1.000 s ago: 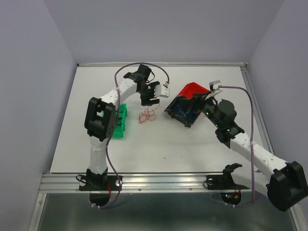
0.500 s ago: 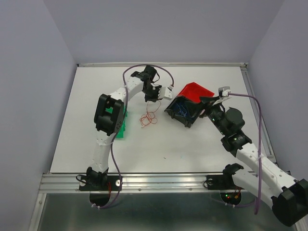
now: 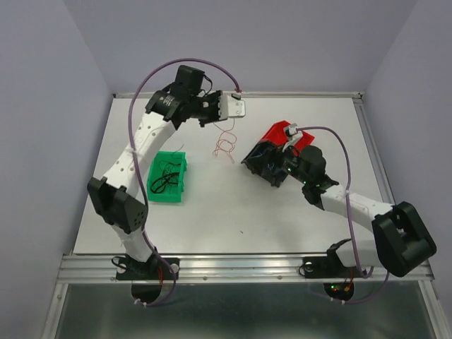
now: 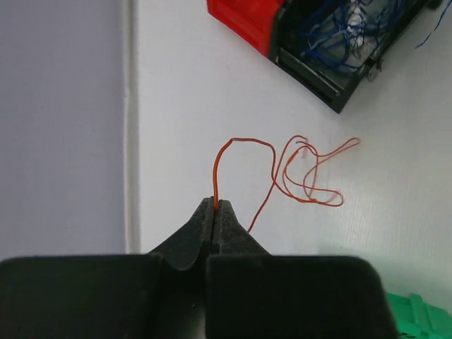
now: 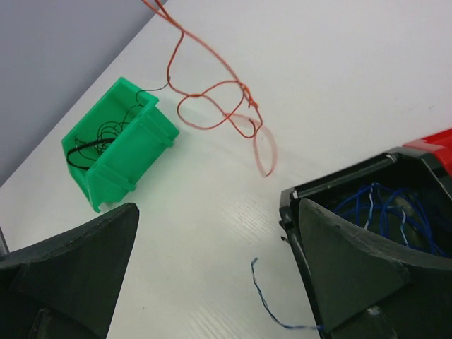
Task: Untangle the cables
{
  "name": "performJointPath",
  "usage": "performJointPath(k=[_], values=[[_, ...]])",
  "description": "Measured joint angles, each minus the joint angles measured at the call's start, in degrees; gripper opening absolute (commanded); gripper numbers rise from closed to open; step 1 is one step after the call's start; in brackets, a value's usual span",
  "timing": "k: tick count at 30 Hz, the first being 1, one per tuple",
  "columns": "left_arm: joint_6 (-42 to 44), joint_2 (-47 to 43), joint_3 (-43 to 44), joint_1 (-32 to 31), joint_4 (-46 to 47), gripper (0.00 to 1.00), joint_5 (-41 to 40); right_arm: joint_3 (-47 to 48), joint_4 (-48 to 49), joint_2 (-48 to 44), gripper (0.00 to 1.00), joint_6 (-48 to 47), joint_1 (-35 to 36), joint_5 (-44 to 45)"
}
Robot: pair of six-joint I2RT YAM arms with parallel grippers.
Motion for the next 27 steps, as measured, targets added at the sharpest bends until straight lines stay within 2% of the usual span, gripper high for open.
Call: performJointPath(k=[2,7,11,16,19,20,22,24,25,27], values=[[-1.99,-5.81,1.01,-0.68,0.0,0.0,0.46,2.23,1.51,3.5,1.0,0.15,0.96,-0.7],[-6.01,-13.4,1.14,-2.73,-0.42,0.0,1.7,10.03,7.06,11.52,1.0,0.13,2.69,-3.26],[-9.31,-15.91,1.11,-4.11,0.5,0.0,2.03,17.14,10.86,17.88,1.0,-0.68,4.35,-4.46],[-15.58,-19.32,1.14,-4.44,5.55,0.0,2.03,24.22,13.62,26.43,0.93,-2.23,7.48,-5.31],[-20.2,-21.62,1.16,-4.44,11.21,0.0,-0.48,25.53,14.12,30.29,0.72,-2.49,9.33,-6.19],[-21.38,-22.47,1.18,-4.44,12.98,0.0,-1.88,25.53,14.14,31.04,0.62,-2.8,9.9,-6.36],[-23.52,-23.82,1.2,-4.44,17.42,0.0,-4.74,25.53,14.21,32.98,0.59,-2.47,11.47,-6.75],[-25.38,-25.38,1.2,-4.44,22.82,0.0,-9.44,25.03,14.88,33.92,0.5,-2.45,13.07,-7.06],[-25.66,-25.79,1.2,-4.44,24.35,0.0,-10.64,23.96,15.91,33.92,0.49,-2.21,13.81,-7.13],[-26.45,-26.84,1.25,-4.42,28.59,0.0,-14.36,21.81,18.12,33.66,0.68,-2.01,14.75,-7.13]])
